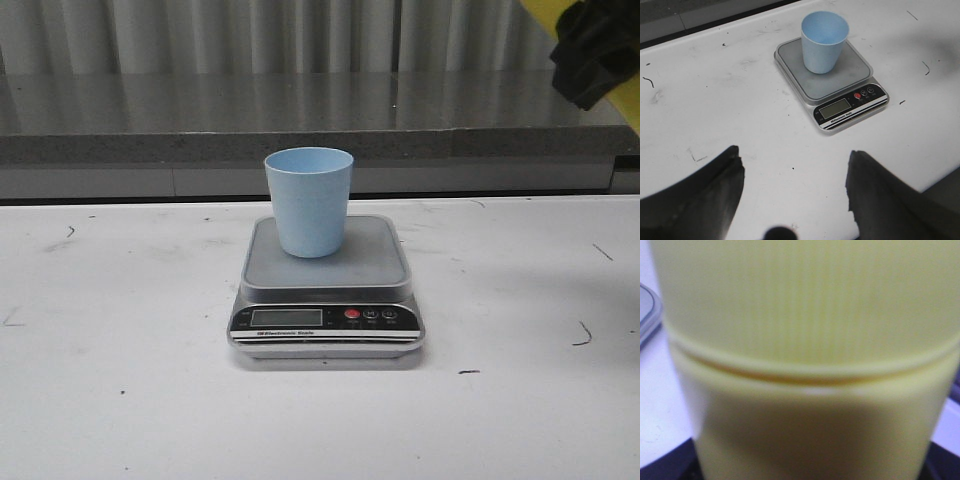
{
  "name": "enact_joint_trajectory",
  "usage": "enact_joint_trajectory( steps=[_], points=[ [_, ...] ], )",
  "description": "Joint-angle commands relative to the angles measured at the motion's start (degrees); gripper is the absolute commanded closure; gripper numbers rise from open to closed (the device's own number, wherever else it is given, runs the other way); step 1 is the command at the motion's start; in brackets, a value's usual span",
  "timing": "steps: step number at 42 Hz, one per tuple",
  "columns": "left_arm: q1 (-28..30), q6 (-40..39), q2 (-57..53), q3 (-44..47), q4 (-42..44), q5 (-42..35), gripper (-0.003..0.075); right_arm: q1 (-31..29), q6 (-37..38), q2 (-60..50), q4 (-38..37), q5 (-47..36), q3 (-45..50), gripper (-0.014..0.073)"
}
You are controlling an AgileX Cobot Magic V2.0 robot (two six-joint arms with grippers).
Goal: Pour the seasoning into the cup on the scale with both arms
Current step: 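Turn the bottle upright and lower it back onto the table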
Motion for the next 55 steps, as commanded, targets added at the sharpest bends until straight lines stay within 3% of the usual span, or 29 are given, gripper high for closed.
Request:
enact_joint_trajectory(
  steps=[1, 5, 11, 15, 25, 34, 38, 55],
  points=[
    [-0.20, -0.18, -0.22, -1.51, 0.04, -4.03, 0.0281, -4.59, 0.44, -5.28, 4.64, -14.83, 5.25, 0.0286],
    [-0.20, -0.18, -0.22, -1.51, 0.04, -4.03, 0.0281, -8.25, 0.92, -6.22, 7.62, -25.83, 11.99, 0.0286],
    [-0.20, -0.18, -0.22, -1.51, 0.04, -4.03, 0.0281, -12.51, 0.98, -5.63, 8.17, -49.50, 22.34, 0.0286],
    [-0.20, -0.18, -0.22, -1.51, 0.04, -4.03, 0.0281, -14.27, 0.93, -3.37, 8.54, -59.87, 26.20, 0.0286],
    [-0.20, -0.18, -0.22, -1.51, 0.04, -4.03, 0.0281, -15.06, -2.21, 6.99, 11.87, -71.19, 26.60, 0.0286],
    [-0.20, -0.18, -0.22, -1.51, 0.04, -4.03, 0.0281, -15.06, -6.20, 17.93, 17.21, -88.61, 26.48, 0.0286],
    [-0.20, -0.18, -0.22, -1.51, 0.04, -4.03, 0.0281, -15.06, -6.20, 22.01, 18.92, -92.26, 25.43, 0.0286],
    [-0.20, -0.18, -0.22, -1.51, 0.04, -4.03, 0.0281, -15.06, -6.20, 30.97, 18.97, -92.01, 16.30, 0.0285]
  ],
)
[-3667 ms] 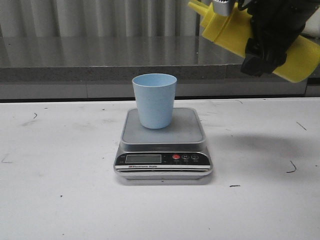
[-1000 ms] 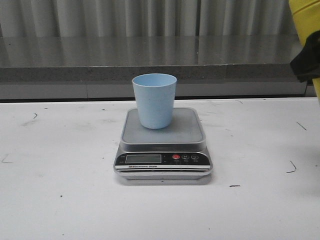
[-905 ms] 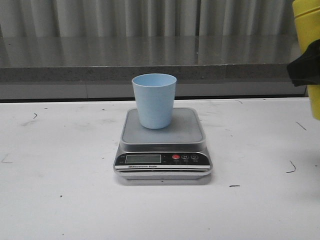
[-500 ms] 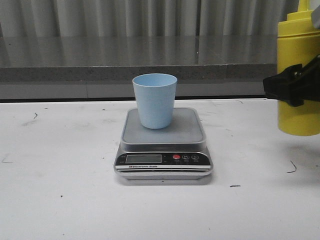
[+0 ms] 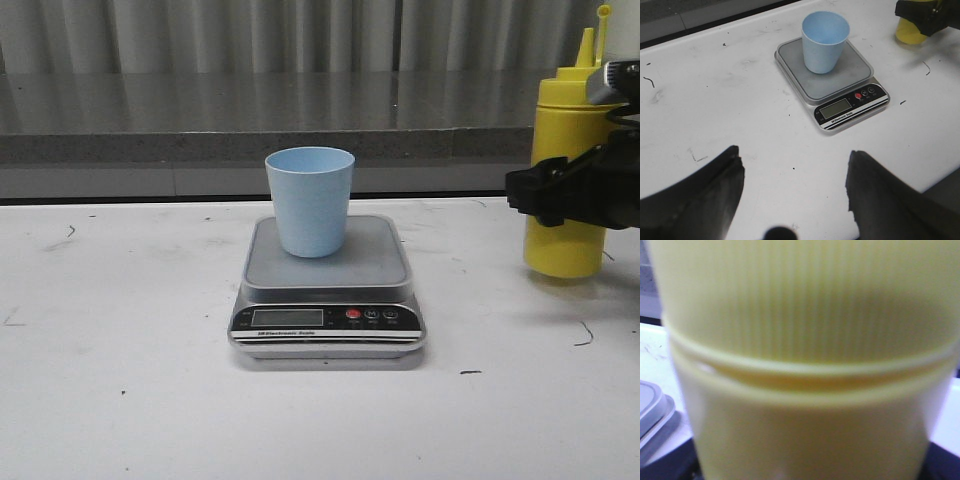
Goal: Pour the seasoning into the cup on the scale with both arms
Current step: 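Turn the bottle upright and lower it back onto the table, then open the right gripper and withdraw it from the bottle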
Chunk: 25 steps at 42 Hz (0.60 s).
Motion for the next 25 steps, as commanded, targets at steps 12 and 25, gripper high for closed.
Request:
enact_joint_trajectory(
  steps=[12, 25],
  points=[
    [-0.20, -0.18, -0.22, -1.51, 0.04, -4.03, 0.0281, -0.28, -2.14, 1.35, 0.66, -4.93, -5.39, 0.0242],
    [-0.20, -0.18, -0.22, -1.51, 0.04, -4.03, 0.0281, -0.28, -3.08, 1.28, 0.66, -3.19, -5.26, -0.0018]
  ],
)
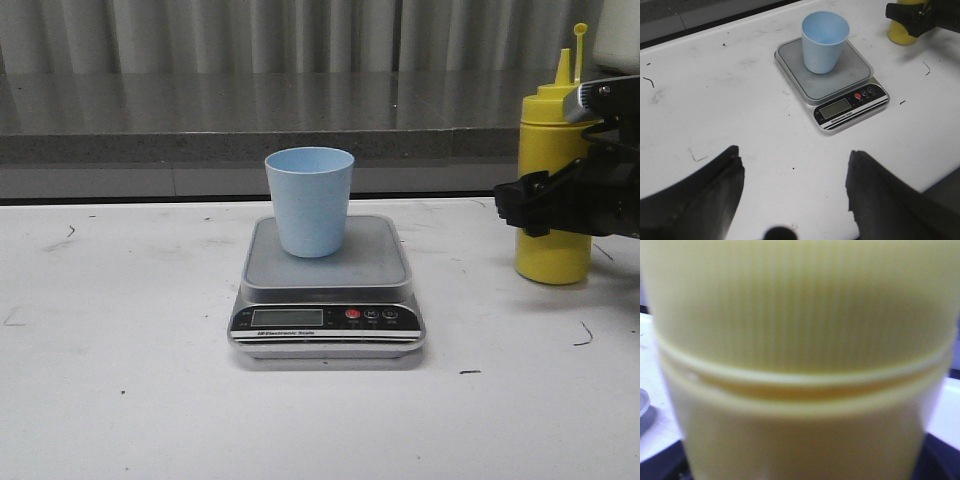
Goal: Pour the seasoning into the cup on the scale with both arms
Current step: 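Open the right gripper and withdraw it from the bottle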
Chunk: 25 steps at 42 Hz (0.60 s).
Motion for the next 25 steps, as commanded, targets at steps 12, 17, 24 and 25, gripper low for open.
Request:
enact_joint_trajectory(
  steps=[12, 17, 24, 25],
  points=[
    [-0.20, -0.18, -0.22, -1.51, 0.04, -4.03, 0.0281, -0.28, -0.59, -5.79, 0.66, -3.67, 4.20, -0.0008],
    [-0.20, -0.18, -0.22, -1.51, 0.04, -4.03, 0.0281, -0.28, -0.59, -8.45, 1.34, -2.82, 7.52, -0.0008],
    [-0.20, -0.18, -0.22, -1.51, 0.04, -4.03, 0.0281, -0.28, -0.46, -13.27, 1.39, 1.46, 12.25, -0.0008],
    [-0.20, -0.18, -0.22, -1.51, 0.04, -4.03, 0.0281, -0.20, -0.02, -14.54, 1.39, 2.97, 12.86, -0.0008]
  ],
)
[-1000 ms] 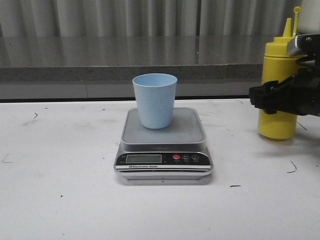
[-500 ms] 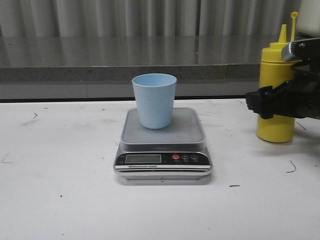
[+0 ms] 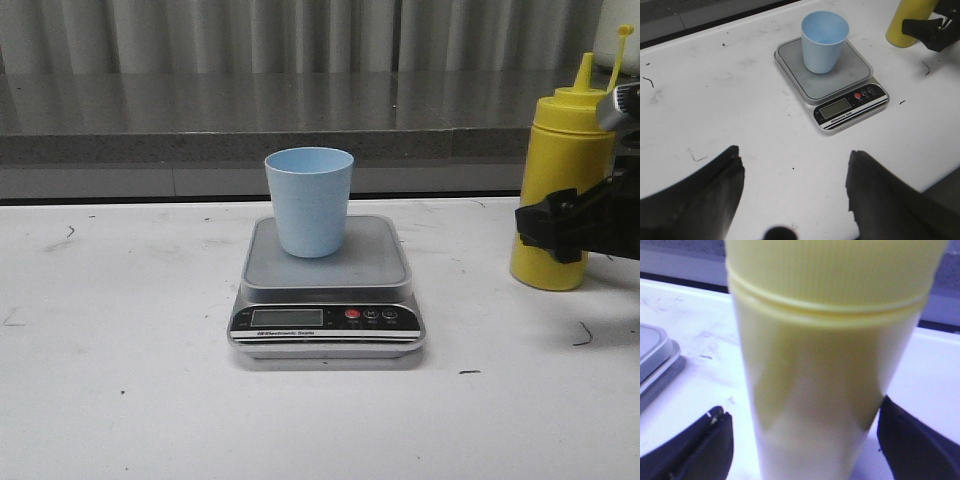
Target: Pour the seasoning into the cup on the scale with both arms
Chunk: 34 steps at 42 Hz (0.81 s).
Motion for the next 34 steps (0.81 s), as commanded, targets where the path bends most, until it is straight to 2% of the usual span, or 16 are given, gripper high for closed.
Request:
enact_joint_trajectory(
  steps=[1, 4, 8, 15, 23, 26, 29, 34],
  points=[
    [-0.20, -0.18, -0.22, -1.51, 0.04, -4.01, 0.0281, -0.15, 0.28, -6.76, 0.49, 0.39, 1.96, -0.0008],
    [-0.20, -0.18, -0.22, -1.51, 0.04, -4.01, 0.0281, 0.30, 2.54, -11.02, 0.11, 6.88, 3.52, -0.0008],
    [-0.20, -0.18, -0.22, -1.51, 0.04, -4.01, 0.0281, 2.09, 5.47, -17.20, -0.70, 20.40, 3.81, -0.0008],
    [-0.20, -0.18, -0.22, -1.51, 0.04, -4.01, 0.0281, 7.47, 11.19, -31.24, -0.97, 48.56, 0.84, -0.0008],
    [-0.20, -0.18, -0.22, -1.51, 0.04, -4.01, 0.0281, 10.99, 11.89, -44.06, 0.76, 82.51, -8.12, -0.0008],
    [-0.20, -0.18, -0.22, -1.51, 0.04, -4.01, 0.0281, 11.18, 9.88, -47.34, 1.13, 93.89, -12.52, -0.0008],
    [-0.20, -0.18, -0.22, -1.51, 0.04, -4.01, 0.0281, 11.18, 5.34, -50.29, 3.12, 101.43, -16.04, -0.0008],
    [-0.20, -0.18, -0.22, -1.51, 0.04, -4.01, 0.0281, 11.18, -3.08, -55.44, 8.94, 107.40, -19.26, -0.0008]
  ],
)
